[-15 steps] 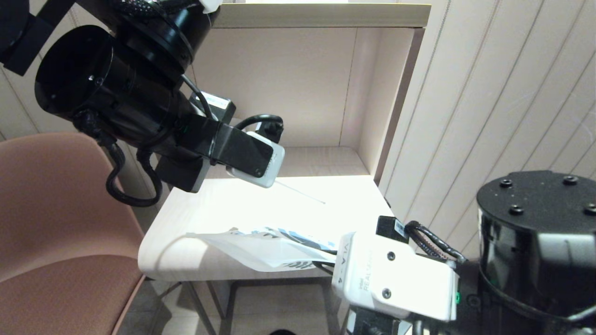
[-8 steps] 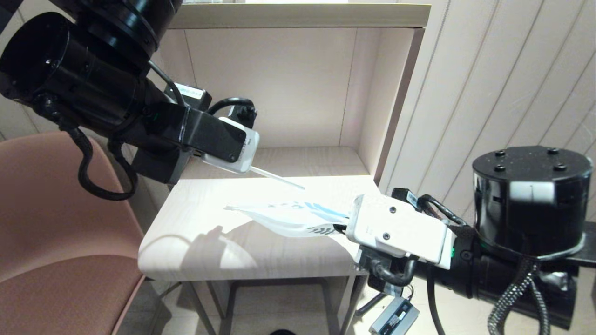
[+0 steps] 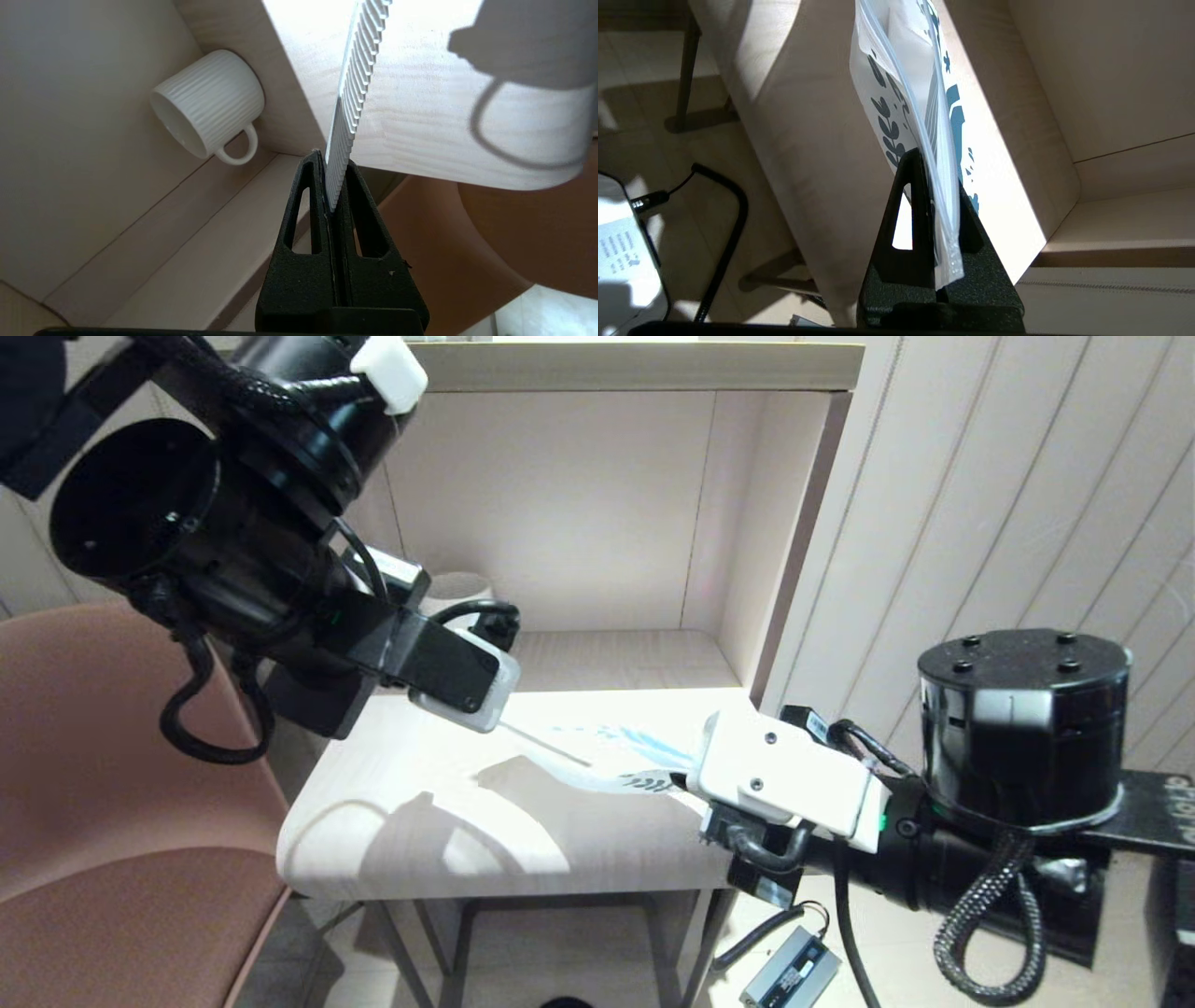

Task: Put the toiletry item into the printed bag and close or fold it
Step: Place the comb into the storage bag

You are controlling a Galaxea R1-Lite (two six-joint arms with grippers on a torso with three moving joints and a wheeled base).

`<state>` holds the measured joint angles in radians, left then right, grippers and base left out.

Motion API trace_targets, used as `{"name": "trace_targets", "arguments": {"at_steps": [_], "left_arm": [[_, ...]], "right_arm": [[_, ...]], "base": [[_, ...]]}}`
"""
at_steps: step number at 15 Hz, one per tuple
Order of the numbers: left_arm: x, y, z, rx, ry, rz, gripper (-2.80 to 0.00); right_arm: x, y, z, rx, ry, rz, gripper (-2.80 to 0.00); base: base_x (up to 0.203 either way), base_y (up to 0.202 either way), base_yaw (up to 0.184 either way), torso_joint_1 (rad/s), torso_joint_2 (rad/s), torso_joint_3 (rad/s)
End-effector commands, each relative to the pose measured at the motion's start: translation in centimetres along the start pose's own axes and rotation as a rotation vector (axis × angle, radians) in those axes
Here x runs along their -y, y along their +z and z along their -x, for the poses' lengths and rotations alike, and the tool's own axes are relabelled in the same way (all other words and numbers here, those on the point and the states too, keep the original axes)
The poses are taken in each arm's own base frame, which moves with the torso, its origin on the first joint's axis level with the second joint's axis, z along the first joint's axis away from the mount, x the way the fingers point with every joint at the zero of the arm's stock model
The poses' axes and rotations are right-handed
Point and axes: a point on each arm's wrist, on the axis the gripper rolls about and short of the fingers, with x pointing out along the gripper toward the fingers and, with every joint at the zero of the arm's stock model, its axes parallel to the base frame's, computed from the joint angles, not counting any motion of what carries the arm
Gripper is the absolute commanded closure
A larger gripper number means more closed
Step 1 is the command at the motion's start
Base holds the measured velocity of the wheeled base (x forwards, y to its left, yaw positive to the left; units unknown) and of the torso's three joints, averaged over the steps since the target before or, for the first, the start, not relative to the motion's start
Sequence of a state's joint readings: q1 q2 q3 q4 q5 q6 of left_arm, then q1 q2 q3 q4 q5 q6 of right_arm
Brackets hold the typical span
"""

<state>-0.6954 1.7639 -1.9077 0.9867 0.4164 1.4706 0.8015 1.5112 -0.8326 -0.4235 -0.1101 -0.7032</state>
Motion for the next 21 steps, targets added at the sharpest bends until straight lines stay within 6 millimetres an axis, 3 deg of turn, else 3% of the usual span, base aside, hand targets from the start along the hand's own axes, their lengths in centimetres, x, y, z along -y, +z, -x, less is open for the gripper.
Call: {"name": "trace_targets", "arguments": {"at_steps": [1, 8, 12, 15, 21], "left_arm": [[-0.3, 1.5, -2.3, -0.012, -0.041, -0.038, 0.0], [-0.7, 2.2, -3.6, -0.011, -0.034, -0.033, 0.0], [-0.9, 3.5, -4.8, -0.001, -0.032, -0.051, 0.0], [-1.3, 5.0, -4.9, 0.0, 0.018, -0.06, 0.0], [-1.4, 6.0, -4.0, 0.013, 0.053, -0.074, 0.0]], "right_arm": [[-0.7, -0.3, -0.8, 0.003, 0.007, 0.006, 0.0], [-1.2, -0.5, -0.5, 0.001, 0.025, 0.011, 0.0], [-1.5, -0.4, -0.5, 0.008, 0.034, 0.013, 0.0], [-1.7, -0.3, -0.7, 0.01, 0.04, 0.009, 0.0], [-2.3, -0.1, -1.4, 0.03, 0.044, 0.004, 0.0]], "base": [[0.0, 0.0, 0.0, 0.0, 0.0, 0.0], [0.0, 0.0, 0.0, 0.0, 0.0, 0.0], [0.0, 0.0, 0.0, 0.0, 0.0, 0.0], [0.0, 0.0, 0.0, 0.0, 0.0, 0.0], [0.0, 0.0, 0.0, 0.0, 0.0, 0.0]]}}
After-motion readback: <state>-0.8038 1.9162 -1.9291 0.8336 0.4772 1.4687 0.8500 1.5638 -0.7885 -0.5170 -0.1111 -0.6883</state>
